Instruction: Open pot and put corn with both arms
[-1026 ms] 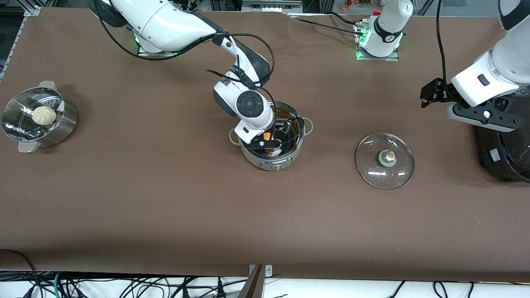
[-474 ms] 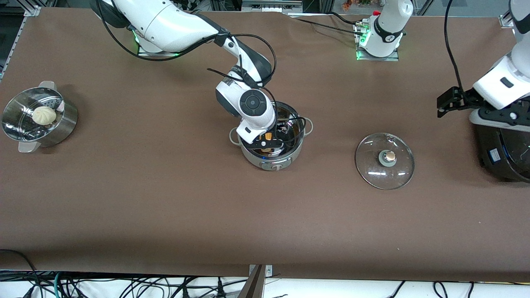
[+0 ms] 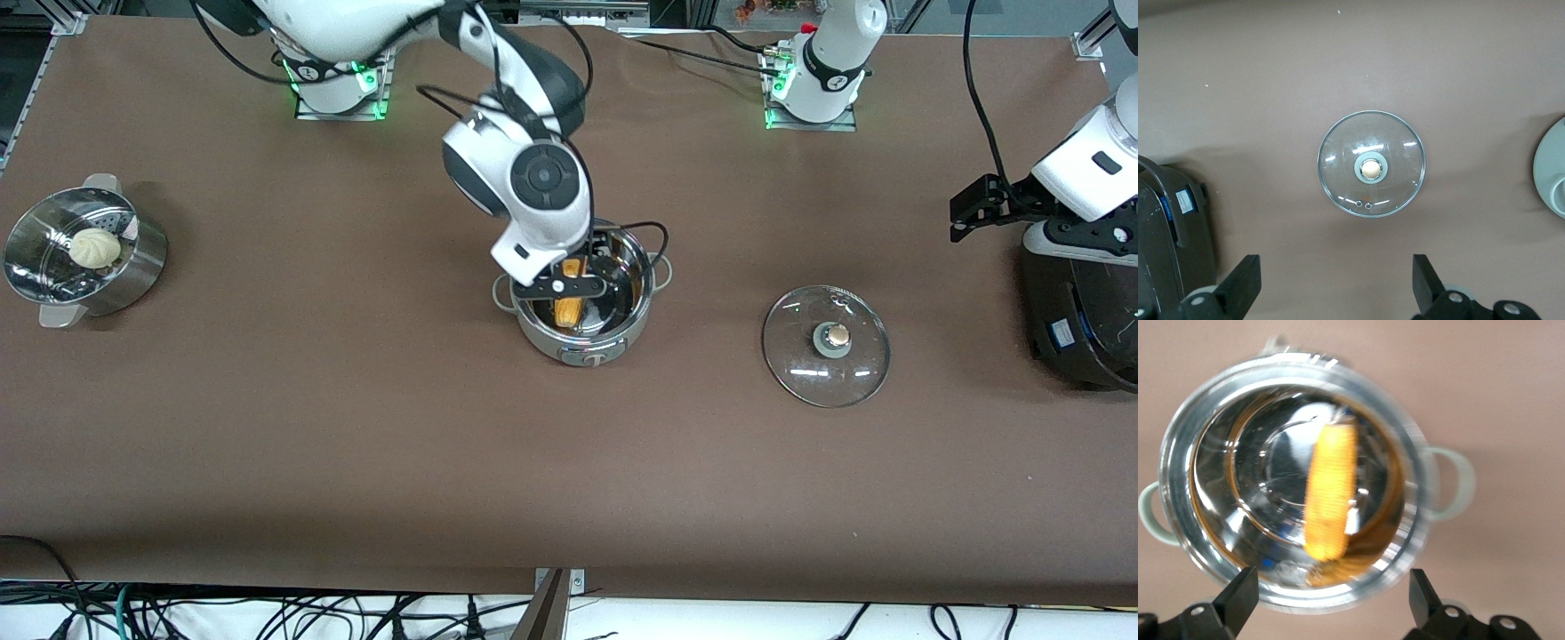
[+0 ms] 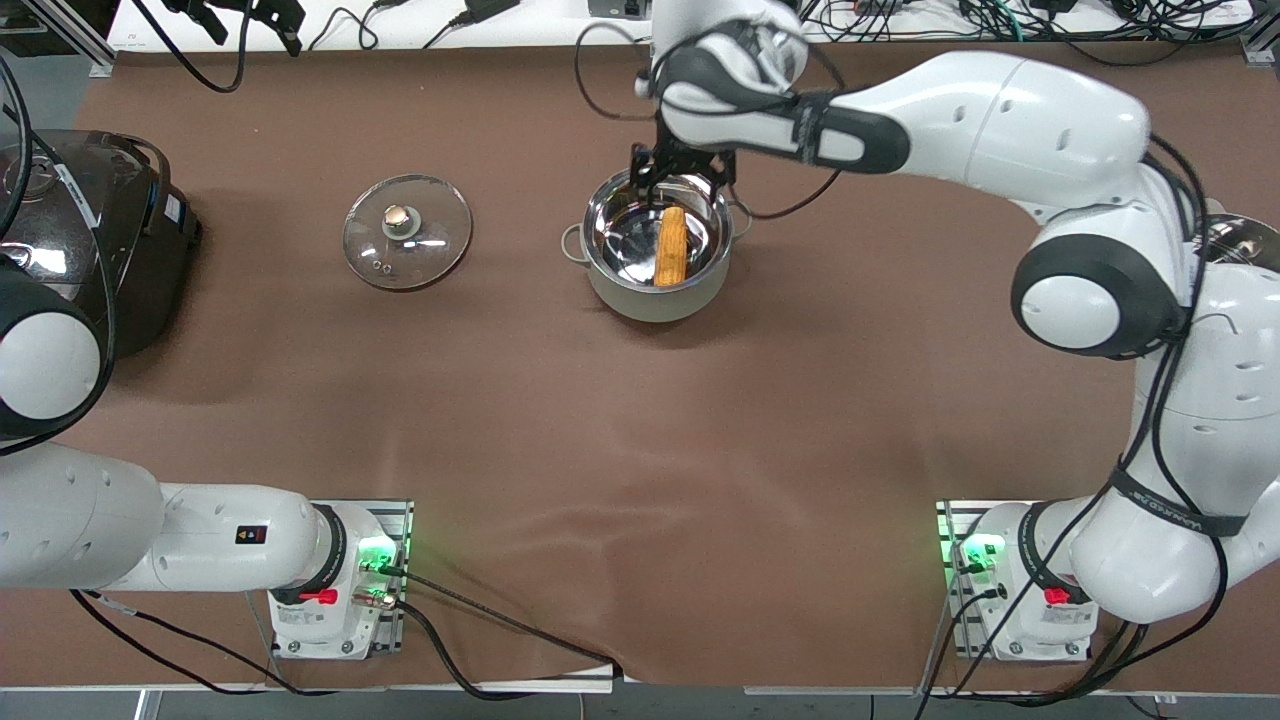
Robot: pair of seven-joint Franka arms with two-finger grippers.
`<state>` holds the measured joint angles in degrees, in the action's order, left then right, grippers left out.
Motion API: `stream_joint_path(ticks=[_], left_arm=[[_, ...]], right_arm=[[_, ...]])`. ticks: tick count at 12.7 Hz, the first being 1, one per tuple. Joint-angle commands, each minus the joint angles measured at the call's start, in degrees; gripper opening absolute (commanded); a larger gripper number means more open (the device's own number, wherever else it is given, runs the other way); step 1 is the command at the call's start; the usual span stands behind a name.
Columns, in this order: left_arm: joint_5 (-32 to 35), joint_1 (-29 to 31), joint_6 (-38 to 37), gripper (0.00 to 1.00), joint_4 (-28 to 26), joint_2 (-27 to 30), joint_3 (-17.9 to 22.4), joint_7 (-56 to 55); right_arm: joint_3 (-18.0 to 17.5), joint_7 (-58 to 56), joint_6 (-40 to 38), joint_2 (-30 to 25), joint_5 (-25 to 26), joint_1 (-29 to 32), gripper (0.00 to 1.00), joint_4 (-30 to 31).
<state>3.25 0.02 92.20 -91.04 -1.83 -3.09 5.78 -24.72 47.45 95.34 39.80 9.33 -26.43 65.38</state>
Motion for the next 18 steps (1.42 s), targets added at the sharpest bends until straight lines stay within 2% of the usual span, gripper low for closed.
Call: stream_joint_path(ticks=[1, 3, 5, 6, 7, 8, 10, 11, 13, 14, 16, 18], left_arm=[[-1.4, 0.8, -0.3, 1.0, -1.2, 1.3, 0.0, 1.3], [-1.4, 0.9, -0.3, 1.0, -1.2, 1.3, 0.0, 1.3], [-1.4, 0.9, -0.2, 1.0, -1.2, 1.3, 0.0, 1.2], [-1.4, 0.9, -0.3, 1.0, -1.2, 1.4, -0.2, 1.0], [-1.4, 0.9, -0.3, 1.0, -1.2, 1.4, -0.2, 1.1], [-1.4, 0.9, -0.3, 1.0, -1.2, 1.4, -0.2, 1.1], [-1.4, 0.9, -0.3, 1.0, -1.2, 1.4, 0.0, 1.3], [-1.4, 0.9, -0.3, 1.0, -1.2, 1.4, 0.0, 1.2], [-1.4, 0.9, -0.3, 1.0, -1.2, 1.4, 0.0, 1.3], [-1.4, 0.9, -0.3, 1.0, -1.2, 1.4, 0.0, 1.3], [-1.4, 0.9, -0.3, 1.0, -1.2, 1.4, 0.0, 1.3], [-1.4, 0.9, -0.3, 1.0, -1.2, 1.4, 0.0, 1.3]], right_arm=[[4.7, 0.3, -7.9, -7.1, 0.7, 4.6, 1.0, 0.5], [12.9, -3.9, -10.5, -11.0, 0.4, 5.7, 1.0, 0.5], [22.2, -20.0, -11.0, -13.1, -0.3, 5.9, 1.0, 0.5], [26.4, -26.5, -11.1, -13.5, -2.0, 6.6, 1.0, 0.5], [27.9, -29.0, -9.7, -15.3, -6.7, 11.3, 1.0, 1.8], [27.9, -29.3, -5.2, -18.5, -9.8, 16.1, 1.0, 7.6], [28.0, -29.3, 7.1, -30.5, -10.0, 21.0, 1.0, 24.9], [28.0, -29.8, 7.6, -35.3, -9.9, 23.4, 1.0, 29.0], [27.9, -30.0, 3.2, -38.9, -10.2, 25.5, 1.0, 29.9], [27.9, -31.4, 2.4, -39.0, -10.0, 26.1, 1.0, 29.5], [27.9, -43.2, -1.5, -39.3, -8.2, 27.0, 1.0, 28.5], [27.4, -43.9, -2.3, -39.2, -7.5, 27.2, 1.0, 28.2]])
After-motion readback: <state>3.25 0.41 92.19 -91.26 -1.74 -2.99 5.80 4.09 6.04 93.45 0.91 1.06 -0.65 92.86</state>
